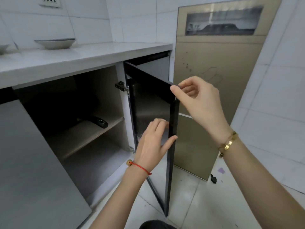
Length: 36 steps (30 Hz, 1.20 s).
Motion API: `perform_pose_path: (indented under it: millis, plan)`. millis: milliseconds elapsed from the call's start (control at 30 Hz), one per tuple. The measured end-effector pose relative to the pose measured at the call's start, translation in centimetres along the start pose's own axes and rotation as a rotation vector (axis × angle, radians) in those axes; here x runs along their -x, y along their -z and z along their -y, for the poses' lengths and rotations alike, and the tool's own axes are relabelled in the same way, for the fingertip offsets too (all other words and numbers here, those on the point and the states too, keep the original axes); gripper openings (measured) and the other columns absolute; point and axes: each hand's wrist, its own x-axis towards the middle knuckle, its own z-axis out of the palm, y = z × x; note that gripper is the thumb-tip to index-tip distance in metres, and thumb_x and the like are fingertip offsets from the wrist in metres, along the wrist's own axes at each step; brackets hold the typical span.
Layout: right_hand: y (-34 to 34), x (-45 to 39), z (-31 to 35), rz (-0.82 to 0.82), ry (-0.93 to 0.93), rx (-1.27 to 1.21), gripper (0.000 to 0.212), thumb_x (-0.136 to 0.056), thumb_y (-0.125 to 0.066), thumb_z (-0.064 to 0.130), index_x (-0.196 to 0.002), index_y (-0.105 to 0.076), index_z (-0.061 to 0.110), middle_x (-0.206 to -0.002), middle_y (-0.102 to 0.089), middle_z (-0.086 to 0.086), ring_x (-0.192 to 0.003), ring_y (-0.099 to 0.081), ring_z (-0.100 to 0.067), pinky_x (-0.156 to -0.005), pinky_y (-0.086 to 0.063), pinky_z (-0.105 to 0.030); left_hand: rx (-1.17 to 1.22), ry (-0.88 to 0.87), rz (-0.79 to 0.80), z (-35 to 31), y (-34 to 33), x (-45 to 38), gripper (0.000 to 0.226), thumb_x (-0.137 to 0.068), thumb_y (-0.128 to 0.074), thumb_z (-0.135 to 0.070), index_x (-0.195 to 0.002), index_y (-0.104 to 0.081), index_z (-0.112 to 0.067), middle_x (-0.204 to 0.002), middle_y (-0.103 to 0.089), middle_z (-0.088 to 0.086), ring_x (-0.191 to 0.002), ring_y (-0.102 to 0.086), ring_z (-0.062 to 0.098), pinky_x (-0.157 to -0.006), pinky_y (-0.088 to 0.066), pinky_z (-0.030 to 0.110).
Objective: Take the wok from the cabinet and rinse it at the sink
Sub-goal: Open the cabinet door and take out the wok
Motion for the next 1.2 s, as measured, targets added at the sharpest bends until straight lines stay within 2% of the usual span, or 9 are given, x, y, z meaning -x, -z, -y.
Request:
perform_pose_path:
  millis: [67,267,433,500,567,633,733,933,1200]
  plan:
    - [0.3,-0.1,-1.0,-0.069,0.072,0.036,0.026,-0.085,-0.068,0.043,-0.099,-0.068,0.021,-0.085,-0.069,0.011,-0.078,-0.063,-0.002,-0.07,-0.049,-0.009,-0.001,-0.001,-0.028,-0.4,-1.6,-0.8,0.034,-0.092,-0.06,-0.039,-0.115,-0.054,-0.015,-0.121,-0.048,-0.003,-0.109,-0.051,0.014,-0.091,-0.05,0.034]
    - [1.4,-1.3,-4.5,-0.145,0.26,0.249,0.023,-0.091,-0.063,0.027,-0.112,-0.064,0.017,-0.101,-0.065,0.006,-0.09,-0.061,-0.011,-0.083,-0.051,-0.028,0.023,0.001,-0.073,-1.1,-5.6,-3.3,0.033,-0.09,-0.063,-0.038,-0.108,-0.056,-0.012,-0.138,-0.041,0.004,-0.129,-0.044,0.019,-0.1,-0.046,0.04]
    - [2.1,-2.8,-7.4,-0.145,0.306,0.41,0.033,-0.095,-0.058,0.021,-0.127,-0.056,0.016,-0.118,-0.061,0.002,-0.109,-0.053,-0.011,-0.091,-0.04,-0.016,0.049,-0.009,-0.043,-1.5,-8.4,-5.2,0.043,-0.089,-0.064,-0.036,-0.125,-0.05,-0.016,-0.149,-0.033,0.001,-0.137,-0.038,0.016,-0.107,-0.043,0.039]
    - [2.4,-3.5,-8.4,-0.149,0.303,0.461,0.036,-0.095,-0.057,0.019,-0.13,-0.055,0.015,-0.121,-0.06,0.001,-0.114,-0.049,-0.013,-0.093,-0.035,-0.014,0.073,-0.02,-0.01,-1.5,-9.5,-5.8,0.056,-0.09,-0.063,-0.033,-0.139,-0.039,-0.02,-0.155,-0.026,-0.004,-0.142,-0.031,0.012,-0.113,-0.037,0.035]
    - [2.8,-4.4,-9.5,-0.164,0.317,0.521,0.038,-0.094,-0.058,0.017,-0.131,-0.054,0.013,-0.125,-0.06,0.0,-0.119,-0.046,-0.016,-0.1,-0.036,-0.019,0.045,-0.035,0.036,-1.4,-10.6,-6.3,0.07,-0.092,-0.058,-0.033,-0.151,-0.022,-0.022,-0.161,-0.015,-0.007,-0.147,-0.02,0.008,-0.119,-0.027,0.033]
    - [3.1,-5.4,-10.7,-0.177,0.339,0.61,0.043,-0.092,-0.06,0.015,-0.134,-0.053,0.013,-0.13,-0.058,-0.001,-0.122,-0.043,-0.019,-0.104,-0.039,-0.028,0.012,-0.028,0.108,-1.2,-11.8,-6.6,0.075,-0.097,-0.05,-0.036,-0.156,-0.006,-0.021,-0.165,-0.002,-0.006,-0.151,-0.006,0.008,-0.123,-0.013,0.036]
    - [3.4,-6.8,-12.4,-0.18,0.327,0.697,0.052,-0.088,-0.062,0.012,-0.139,-0.048,0.013,-0.138,-0.054,0.0,-0.127,-0.04,-0.023,-0.105,-0.04,-0.038,0.028,0.011,0.199,-0.7,-13.4,-7.4,0.075,-0.1,-0.041,-0.039,-0.156,0.006,-0.021,-0.164,0.013,-0.006,-0.15,0.007,0.008,-0.122,0.0,0.038]
    - [3.9,-9.0,-15.1,-0.181,0.357,0.775,0.06,-0.089,-0.063,0.013,-0.145,-0.042,0.016,-0.146,-0.049,0.002,-0.139,-0.031,-0.027,-0.112,-0.033,-0.044,0.019,0.09,0.27,-0.1,-15.4,-9.5,0.073,-0.101,-0.037,-0.033,-0.155,0.011,-0.019,-0.162,0.02,-0.004,-0.151,0.01,0.014,-0.123,-0.003,0.047]
    - [3.7,-10.4,-16.7,-0.199,0.361,0.771,0.059,-0.091,-0.062,0.013,-0.146,-0.042,0.019,-0.15,-0.044,0.005,-0.144,-0.027,-0.027,-0.117,-0.025,-0.049,-0.009,0.115,0.291,0.1,-17.0,-10.7,0.074,-0.101,-0.038,-0.034,-0.155,0.009,-0.017,-0.161,0.025,-0.002,-0.15,0.014,0.016,-0.121,-0.001,0.049]
